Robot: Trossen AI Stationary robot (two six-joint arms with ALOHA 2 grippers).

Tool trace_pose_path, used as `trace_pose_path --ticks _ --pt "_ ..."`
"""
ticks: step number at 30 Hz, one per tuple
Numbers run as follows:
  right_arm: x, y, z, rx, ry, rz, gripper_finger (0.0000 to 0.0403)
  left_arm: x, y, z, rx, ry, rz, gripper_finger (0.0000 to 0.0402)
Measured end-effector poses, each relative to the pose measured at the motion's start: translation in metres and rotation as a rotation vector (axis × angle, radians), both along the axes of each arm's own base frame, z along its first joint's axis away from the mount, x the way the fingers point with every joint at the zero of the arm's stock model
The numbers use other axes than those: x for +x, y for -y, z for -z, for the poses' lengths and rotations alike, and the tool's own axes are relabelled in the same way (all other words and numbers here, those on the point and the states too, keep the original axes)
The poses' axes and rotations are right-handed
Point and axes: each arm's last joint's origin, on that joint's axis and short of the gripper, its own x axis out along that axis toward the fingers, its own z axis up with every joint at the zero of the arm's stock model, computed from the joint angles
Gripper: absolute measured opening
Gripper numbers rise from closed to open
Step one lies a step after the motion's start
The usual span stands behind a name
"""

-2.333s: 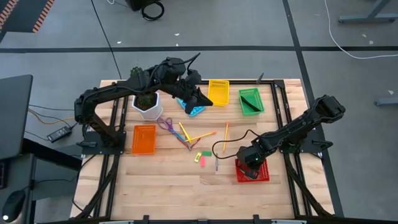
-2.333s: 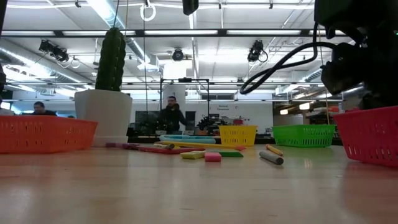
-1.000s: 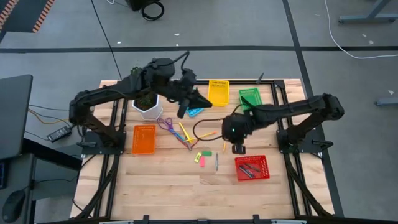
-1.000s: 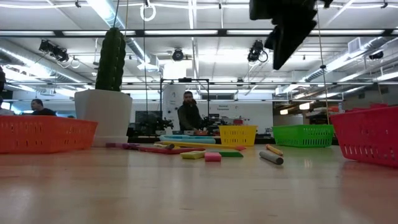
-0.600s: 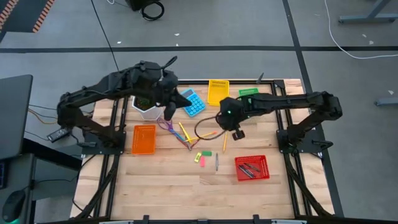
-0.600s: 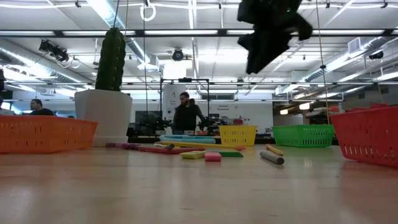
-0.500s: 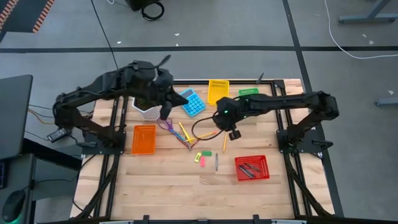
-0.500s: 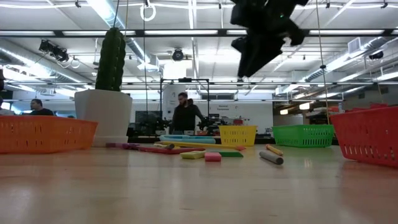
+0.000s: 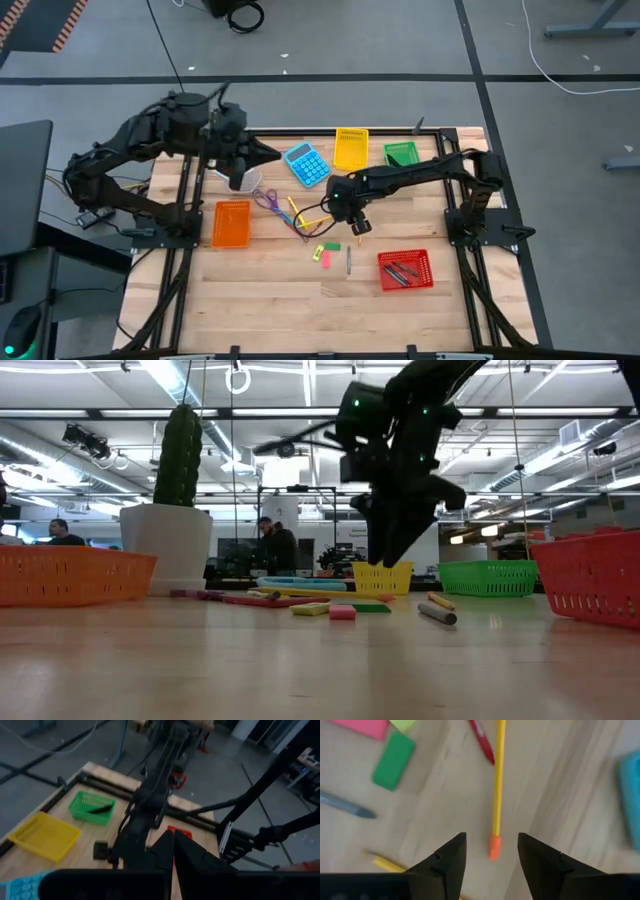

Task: Sort crayons/erasers/pens/pencils in bins
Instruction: Put the left yellow pencil into the yellow bin

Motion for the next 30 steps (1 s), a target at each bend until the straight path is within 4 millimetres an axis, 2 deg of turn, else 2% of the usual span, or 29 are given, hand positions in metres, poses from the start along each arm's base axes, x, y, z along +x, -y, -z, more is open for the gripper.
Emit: trace_pose_path --ticks 6,10,16,25,30 --pt "0.004 0.014 0.018 0.004 -0.036 0.032 0.0166 -0.016 0.001 -0.007 0.010 0.036 -0.043 0.0008" --pt "0.004 0.022 0.028 0.037 -0.060 0.047 0.0149 -0.018 0.001 -0.008 0.012 0.034 -0.062 0.0007" --pt "0.006 0.021 0.033 0.062 -0.061 0.036 0.0124 -0.018 0.001 -0.007 -0.004 0.030 -0.070 0.0023" --pt "0.010 0.020 0.044 0.105 -0.072 0.028 0.0093 -0.018 0.000 -0.006 0.006 0.017 -0.109 0.0006" --pt "0.011 0.018 0.047 0.108 -0.082 0.030 0.0070 -0.018 0.000 -0.005 0.005 0.010 -0.109 0.0017"
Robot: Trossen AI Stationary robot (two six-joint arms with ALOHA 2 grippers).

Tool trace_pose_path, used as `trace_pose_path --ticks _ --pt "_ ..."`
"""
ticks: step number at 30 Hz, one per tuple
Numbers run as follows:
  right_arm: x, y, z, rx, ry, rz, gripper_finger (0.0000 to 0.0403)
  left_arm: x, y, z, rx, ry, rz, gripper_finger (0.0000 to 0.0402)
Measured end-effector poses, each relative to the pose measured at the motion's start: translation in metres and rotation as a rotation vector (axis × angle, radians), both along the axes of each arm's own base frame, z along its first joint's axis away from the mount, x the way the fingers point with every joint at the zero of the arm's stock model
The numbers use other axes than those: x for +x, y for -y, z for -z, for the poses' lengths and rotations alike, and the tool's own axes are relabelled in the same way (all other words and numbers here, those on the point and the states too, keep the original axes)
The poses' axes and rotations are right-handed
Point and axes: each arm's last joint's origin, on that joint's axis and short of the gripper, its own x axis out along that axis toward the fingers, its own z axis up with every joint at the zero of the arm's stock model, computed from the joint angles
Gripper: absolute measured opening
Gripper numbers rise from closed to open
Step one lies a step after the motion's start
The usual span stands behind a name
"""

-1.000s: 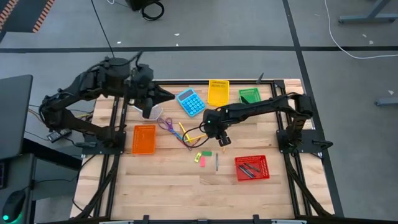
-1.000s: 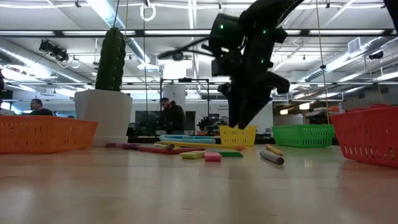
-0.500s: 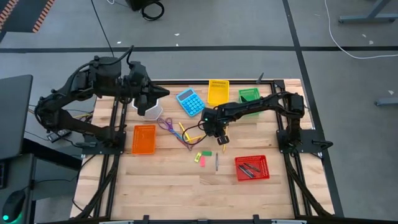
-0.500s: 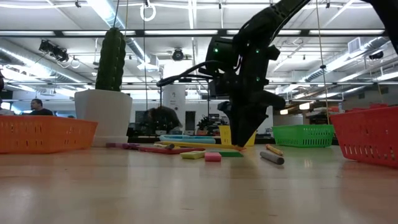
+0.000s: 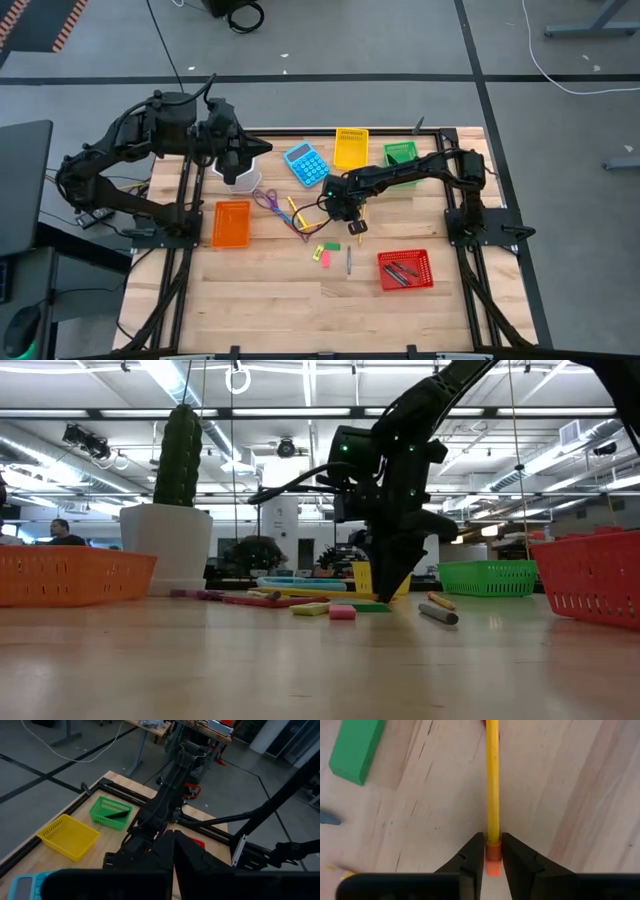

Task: Sort crayons/erasers/pens/pencils in bins
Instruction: Put the left yellow pencil into the yellow bin

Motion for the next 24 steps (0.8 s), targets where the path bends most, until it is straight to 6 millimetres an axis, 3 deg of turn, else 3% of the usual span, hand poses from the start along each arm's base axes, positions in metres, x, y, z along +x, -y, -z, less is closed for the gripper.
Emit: trace_pose_path --ticks 9,19,24 --pt "-0.009 0.006 -0.012 -0.005 -0.015 0.075 0.0040 0.000 -0.002 0.001 0.045 -0.017 -0.032 0.0014" --pt "-0.037 0.009 -0.077 0.034 0.059 0.259 0.0040 -0.001 -0.004 0.003 0.074 -0.040 -0.098 0.0025" --pt "-0.056 0.024 -0.105 0.122 0.094 0.574 0.0042 -0.001 -0.004 0.002 0.074 -0.039 -0.099 0.0030"
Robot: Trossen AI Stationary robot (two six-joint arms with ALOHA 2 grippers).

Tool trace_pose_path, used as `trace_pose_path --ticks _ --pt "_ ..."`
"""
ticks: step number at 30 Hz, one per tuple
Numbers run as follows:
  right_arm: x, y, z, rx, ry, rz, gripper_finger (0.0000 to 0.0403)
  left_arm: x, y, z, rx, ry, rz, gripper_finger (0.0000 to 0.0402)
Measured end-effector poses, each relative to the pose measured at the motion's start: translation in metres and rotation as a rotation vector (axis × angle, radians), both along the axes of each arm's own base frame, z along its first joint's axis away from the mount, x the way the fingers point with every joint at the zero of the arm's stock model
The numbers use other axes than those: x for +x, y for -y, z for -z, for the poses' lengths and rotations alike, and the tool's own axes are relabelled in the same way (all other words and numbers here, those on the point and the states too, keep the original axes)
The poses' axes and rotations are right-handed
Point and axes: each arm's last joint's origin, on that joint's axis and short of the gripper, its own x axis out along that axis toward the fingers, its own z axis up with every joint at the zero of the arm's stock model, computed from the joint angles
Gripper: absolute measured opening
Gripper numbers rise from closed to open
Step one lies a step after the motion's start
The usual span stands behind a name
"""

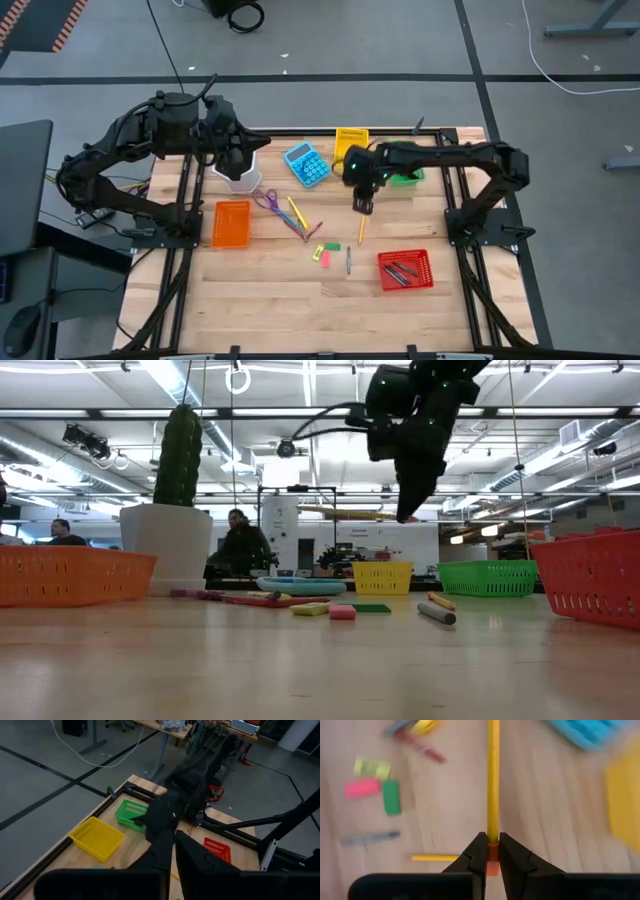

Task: Sort crayons/erasers/pens/pencils in bins
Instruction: Put the left yellow pencil into the yellow bin

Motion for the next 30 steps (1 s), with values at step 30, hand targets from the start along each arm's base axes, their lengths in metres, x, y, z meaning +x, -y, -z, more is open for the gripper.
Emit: trace_pose_path --ticks 30 --pt "-0.056 0.122 0.014 0.599 -0.057 0.858 0.0043 0.006 -0.001 0.003 0.076 -0.034 0.020 0.0013"
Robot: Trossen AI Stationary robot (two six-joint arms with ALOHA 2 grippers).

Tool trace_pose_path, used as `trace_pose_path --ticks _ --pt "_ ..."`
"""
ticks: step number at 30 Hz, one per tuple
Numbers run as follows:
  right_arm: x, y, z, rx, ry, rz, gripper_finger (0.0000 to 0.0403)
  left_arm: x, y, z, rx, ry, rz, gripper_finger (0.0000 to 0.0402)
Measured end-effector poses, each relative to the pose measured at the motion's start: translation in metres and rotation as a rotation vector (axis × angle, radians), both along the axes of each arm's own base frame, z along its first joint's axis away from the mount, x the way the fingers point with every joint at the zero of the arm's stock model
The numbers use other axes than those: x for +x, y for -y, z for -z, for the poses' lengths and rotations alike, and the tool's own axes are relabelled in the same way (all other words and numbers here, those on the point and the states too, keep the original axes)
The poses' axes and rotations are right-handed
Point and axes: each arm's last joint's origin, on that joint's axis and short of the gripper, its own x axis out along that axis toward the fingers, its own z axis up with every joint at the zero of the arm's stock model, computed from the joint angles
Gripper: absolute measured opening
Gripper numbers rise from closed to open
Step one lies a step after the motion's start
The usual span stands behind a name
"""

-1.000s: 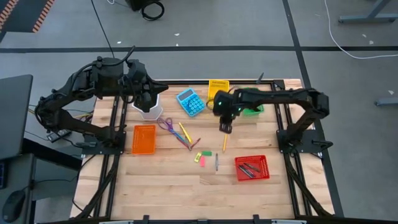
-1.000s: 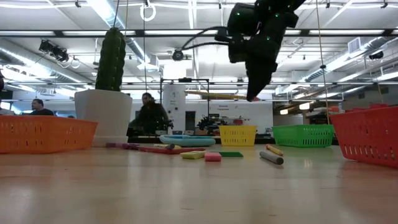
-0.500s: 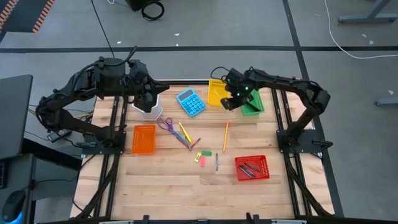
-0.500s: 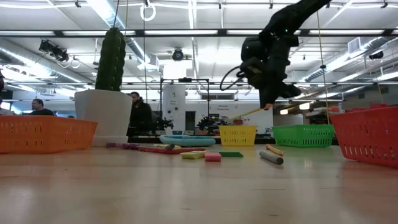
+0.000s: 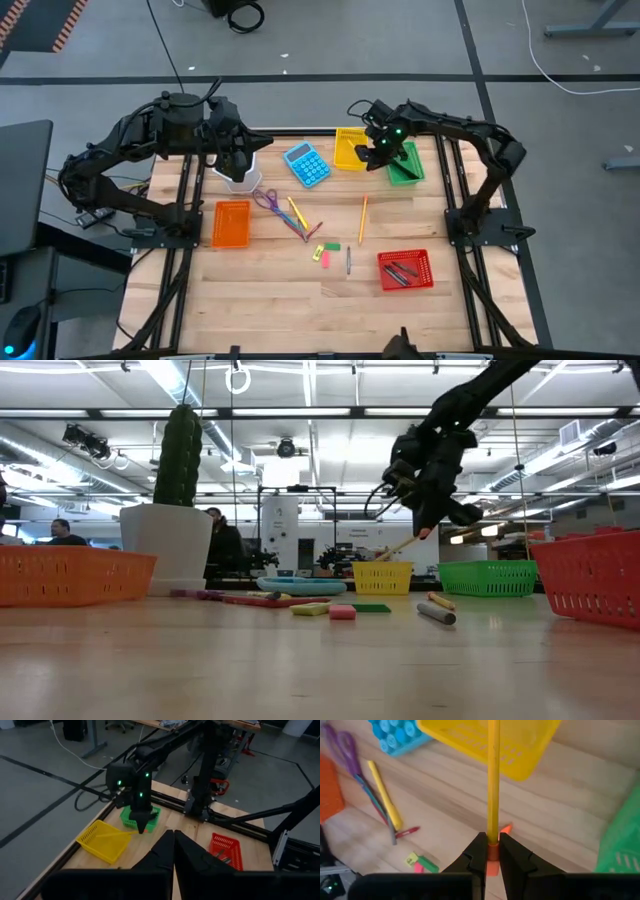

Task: Sort crayons/erasers/pens/pencils in bins
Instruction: Put the left yellow pencil into the yellow bin

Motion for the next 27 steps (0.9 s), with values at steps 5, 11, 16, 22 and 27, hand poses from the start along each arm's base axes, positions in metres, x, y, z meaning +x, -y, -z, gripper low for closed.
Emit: trace_pose_path --ticks 5,11,16,22,27 --pt "0.018 0.011 0.002 -0.008 -0.049 -0.044 0.0043 0.000 0.000 0.000 0.003 -0.001 0.001 0.0023" --pt "0.029 0.029 -0.007 -0.049 -0.027 -0.031 0.0043 0.000 0.000 0.000 -0.002 0.000 0.000 0.0020" --pt "0.027 0.038 0.003 -0.001 -0.087 -0.045 0.0043 0.000 0.000 0.000 -0.005 0.001 -0.001 0.0012" --pt "0.030 0.031 0.014 0.033 -0.133 -0.121 0.0043 0.000 0.000 0.001 -0.006 -0.005 -0.001 0.0020" --pt "0.031 0.033 0.014 0.013 -0.129 -0.122 0.0043 0.000 0.000 0.001 -0.007 -0.007 -0.001 0.0024"
